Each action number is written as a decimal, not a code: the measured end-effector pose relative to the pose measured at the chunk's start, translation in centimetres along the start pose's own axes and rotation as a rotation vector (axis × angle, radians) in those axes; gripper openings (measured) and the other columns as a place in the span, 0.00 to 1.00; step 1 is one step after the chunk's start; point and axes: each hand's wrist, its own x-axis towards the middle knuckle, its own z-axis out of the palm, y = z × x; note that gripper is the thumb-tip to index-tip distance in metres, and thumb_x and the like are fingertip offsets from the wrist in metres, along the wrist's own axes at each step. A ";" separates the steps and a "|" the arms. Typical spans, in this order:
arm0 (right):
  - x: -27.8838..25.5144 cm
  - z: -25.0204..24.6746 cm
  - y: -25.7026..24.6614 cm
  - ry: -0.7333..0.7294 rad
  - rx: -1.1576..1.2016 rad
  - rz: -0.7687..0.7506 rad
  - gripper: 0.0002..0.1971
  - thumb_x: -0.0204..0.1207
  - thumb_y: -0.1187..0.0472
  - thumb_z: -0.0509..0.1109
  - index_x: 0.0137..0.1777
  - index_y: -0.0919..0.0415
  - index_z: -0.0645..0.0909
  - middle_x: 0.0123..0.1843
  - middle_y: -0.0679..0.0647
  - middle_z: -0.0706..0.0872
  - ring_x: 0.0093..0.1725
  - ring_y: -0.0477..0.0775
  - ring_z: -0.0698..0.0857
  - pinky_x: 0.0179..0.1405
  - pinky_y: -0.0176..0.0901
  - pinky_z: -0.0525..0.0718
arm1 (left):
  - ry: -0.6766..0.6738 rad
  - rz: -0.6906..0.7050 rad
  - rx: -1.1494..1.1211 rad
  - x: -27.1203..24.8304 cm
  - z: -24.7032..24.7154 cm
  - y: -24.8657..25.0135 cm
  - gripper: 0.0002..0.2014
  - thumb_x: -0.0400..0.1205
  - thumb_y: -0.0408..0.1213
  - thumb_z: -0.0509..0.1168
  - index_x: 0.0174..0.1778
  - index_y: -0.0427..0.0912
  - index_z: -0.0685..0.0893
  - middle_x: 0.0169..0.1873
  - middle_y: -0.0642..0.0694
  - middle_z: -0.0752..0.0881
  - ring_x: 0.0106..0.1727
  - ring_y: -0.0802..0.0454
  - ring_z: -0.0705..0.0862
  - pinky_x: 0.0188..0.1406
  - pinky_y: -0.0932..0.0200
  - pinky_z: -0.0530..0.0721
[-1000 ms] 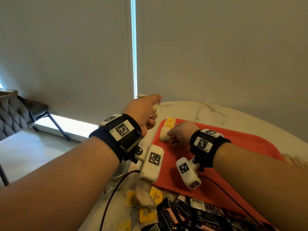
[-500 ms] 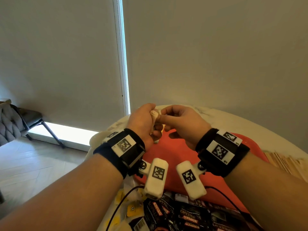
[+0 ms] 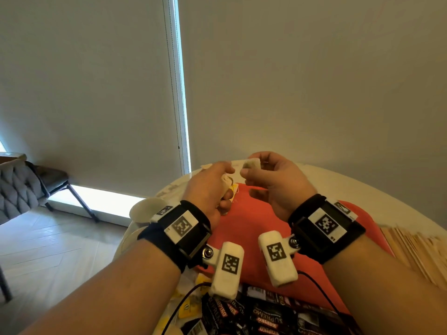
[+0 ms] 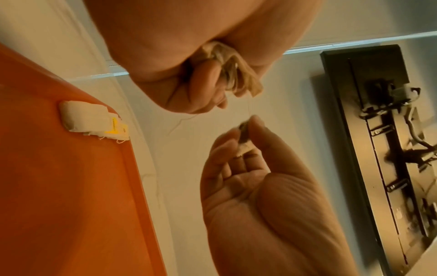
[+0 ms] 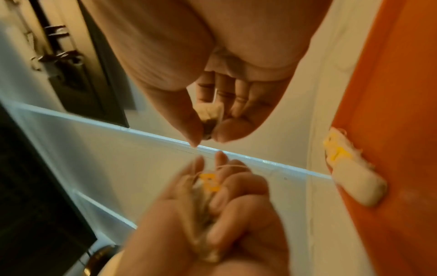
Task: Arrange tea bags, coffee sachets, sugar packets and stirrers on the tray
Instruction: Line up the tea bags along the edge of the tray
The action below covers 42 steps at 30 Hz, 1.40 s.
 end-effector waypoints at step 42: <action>3.4 -1.4 3.3 0.139 -0.100 0.101 0.16 0.71 0.75 0.80 0.50 0.60 0.78 0.50 0.75 0.90 0.45 0.68 0.92 0.39 0.51 0.88 | 0.143 0.215 -0.069 1.1 -0.6 -1.1 0.08 0.83 0.42 0.75 0.40 0.46 0.86 0.26 0.47 0.71 0.22 0.53 0.67 0.18 0.63 0.64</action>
